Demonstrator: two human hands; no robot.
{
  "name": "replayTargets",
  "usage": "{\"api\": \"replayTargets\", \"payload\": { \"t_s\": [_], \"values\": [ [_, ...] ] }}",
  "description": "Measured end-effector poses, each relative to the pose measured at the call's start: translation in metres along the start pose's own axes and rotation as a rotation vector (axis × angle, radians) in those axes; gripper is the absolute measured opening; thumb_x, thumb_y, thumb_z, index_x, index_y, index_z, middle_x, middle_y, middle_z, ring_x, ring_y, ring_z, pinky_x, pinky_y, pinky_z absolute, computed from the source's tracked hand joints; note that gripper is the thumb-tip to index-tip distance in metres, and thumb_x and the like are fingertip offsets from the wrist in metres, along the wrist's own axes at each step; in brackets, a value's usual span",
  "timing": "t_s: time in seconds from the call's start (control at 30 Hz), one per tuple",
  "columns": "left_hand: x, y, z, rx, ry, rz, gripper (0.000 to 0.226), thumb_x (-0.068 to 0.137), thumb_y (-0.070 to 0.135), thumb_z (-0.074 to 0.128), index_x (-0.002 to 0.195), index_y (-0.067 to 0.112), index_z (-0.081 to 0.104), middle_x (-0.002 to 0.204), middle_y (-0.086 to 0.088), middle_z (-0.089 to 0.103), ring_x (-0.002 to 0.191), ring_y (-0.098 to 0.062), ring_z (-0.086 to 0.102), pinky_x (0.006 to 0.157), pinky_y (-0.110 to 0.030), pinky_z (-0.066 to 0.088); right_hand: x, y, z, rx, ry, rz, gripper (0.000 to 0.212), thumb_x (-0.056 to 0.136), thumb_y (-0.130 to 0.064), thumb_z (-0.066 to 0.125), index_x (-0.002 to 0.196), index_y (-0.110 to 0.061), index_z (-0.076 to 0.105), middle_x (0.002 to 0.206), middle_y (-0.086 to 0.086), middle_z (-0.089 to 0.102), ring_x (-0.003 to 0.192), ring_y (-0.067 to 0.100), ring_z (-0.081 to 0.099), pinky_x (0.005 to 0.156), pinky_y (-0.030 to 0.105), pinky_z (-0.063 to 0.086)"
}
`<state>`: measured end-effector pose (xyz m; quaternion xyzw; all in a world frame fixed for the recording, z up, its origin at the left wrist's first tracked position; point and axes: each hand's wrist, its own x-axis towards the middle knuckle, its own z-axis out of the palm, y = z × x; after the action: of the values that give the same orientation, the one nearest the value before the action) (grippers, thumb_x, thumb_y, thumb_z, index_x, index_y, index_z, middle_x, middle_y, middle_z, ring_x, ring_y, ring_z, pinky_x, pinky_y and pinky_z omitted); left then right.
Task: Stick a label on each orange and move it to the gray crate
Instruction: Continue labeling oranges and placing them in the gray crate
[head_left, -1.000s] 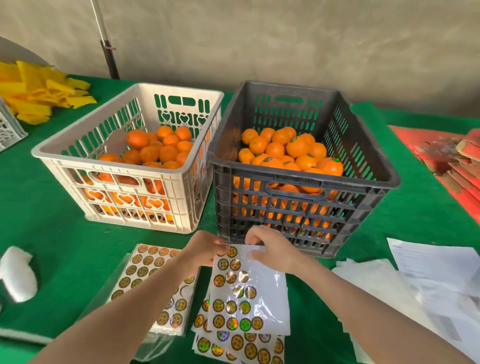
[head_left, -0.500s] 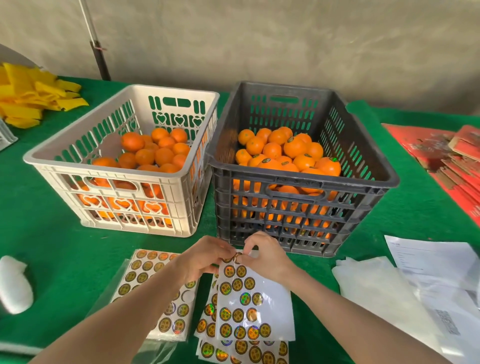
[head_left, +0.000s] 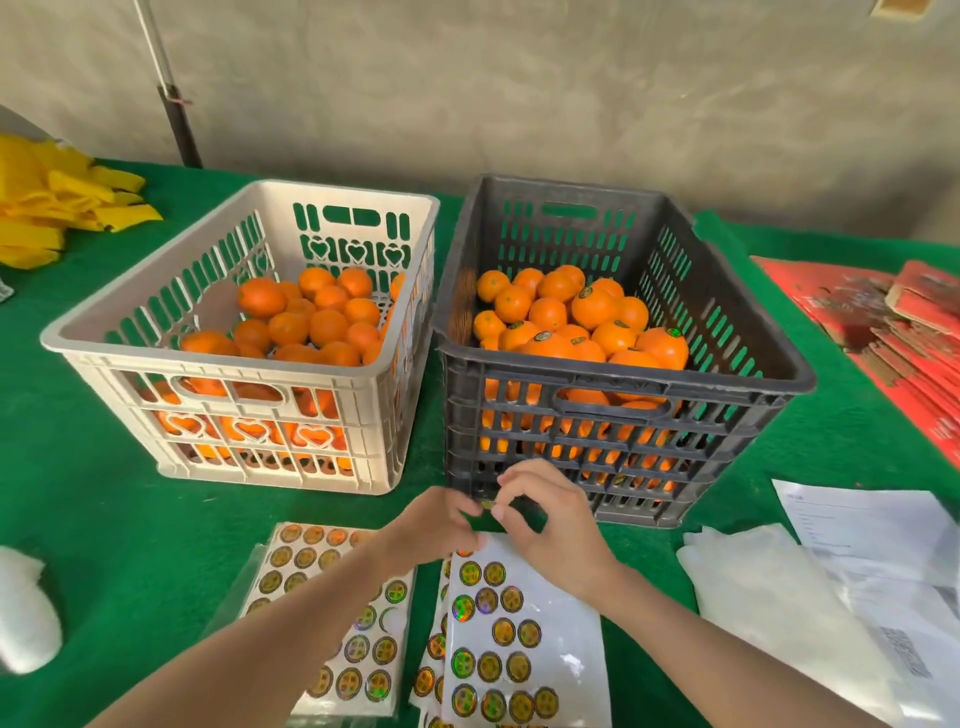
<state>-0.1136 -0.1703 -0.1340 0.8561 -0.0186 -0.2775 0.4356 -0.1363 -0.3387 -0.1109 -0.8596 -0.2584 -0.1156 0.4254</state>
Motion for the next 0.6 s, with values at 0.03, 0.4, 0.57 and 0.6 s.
{"api": "replayTargets", "payload": {
  "t_s": [0.03,0.4,0.57,0.6],
  "values": [
    [-0.003,0.003,-0.003,0.180,0.092,0.091,0.034,0.085,0.018,0.067,0.118,0.013,0.062,0.103,-0.004,0.065,0.090,-0.015,0.063,0.081,-0.024,0.049,0.004,-0.012,-0.001,0.023,0.027,-0.060,0.003,0.082,0.002,0.067,0.079,0.001,0.066,0.088,0.011,0.062,0.089,0.019,0.059,0.080,0.024,0.047],
    [-0.058,0.019,-0.194,0.045,1.012,0.624,0.018,0.092,0.004,0.053,0.093,0.019,0.064,0.068,0.010,0.058,0.056,-0.003,0.053,0.049,-0.016,0.041,0.172,-0.126,-0.017,-0.101,0.147,-0.373,0.042,0.091,-0.009,0.050,0.133,-0.013,0.046,0.114,0.001,0.060,0.107,0.013,0.055,0.089,0.032,0.047],
    [-0.041,-0.011,-0.287,0.112,1.044,0.244,0.014,0.091,0.004,0.056,0.096,0.009,0.068,0.086,-0.007,0.067,0.076,-0.022,0.059,0.067,-0.024,0.042,0.257,-0.108,0.027,-0.488,-0.242,-0.348,0.074,0.090,-0.008,0.054,0.150,-0.029,0.014,0.137,0.010,0.049,0.122,0.024,0.046,0.094,0.034,0.042],
    [-0.037,-0.016,-0.298,0.170,1.009,0.182,0.012,0.091,0.008,0.058,0.097,0.007,0.069,0.090,-0.009,0.069,0.081,-0.024,0.063,0.072,-0.026,0.044,0.266,-0.103,0.037,-0.518,-0.276,-0.332,0.076,0.091,-0.009,0.053,0.150,-0.031,0.012,0.139,0.010,0.048,0.124,0.026,0.045,0.097,0.041,0.043]
  ]
}}
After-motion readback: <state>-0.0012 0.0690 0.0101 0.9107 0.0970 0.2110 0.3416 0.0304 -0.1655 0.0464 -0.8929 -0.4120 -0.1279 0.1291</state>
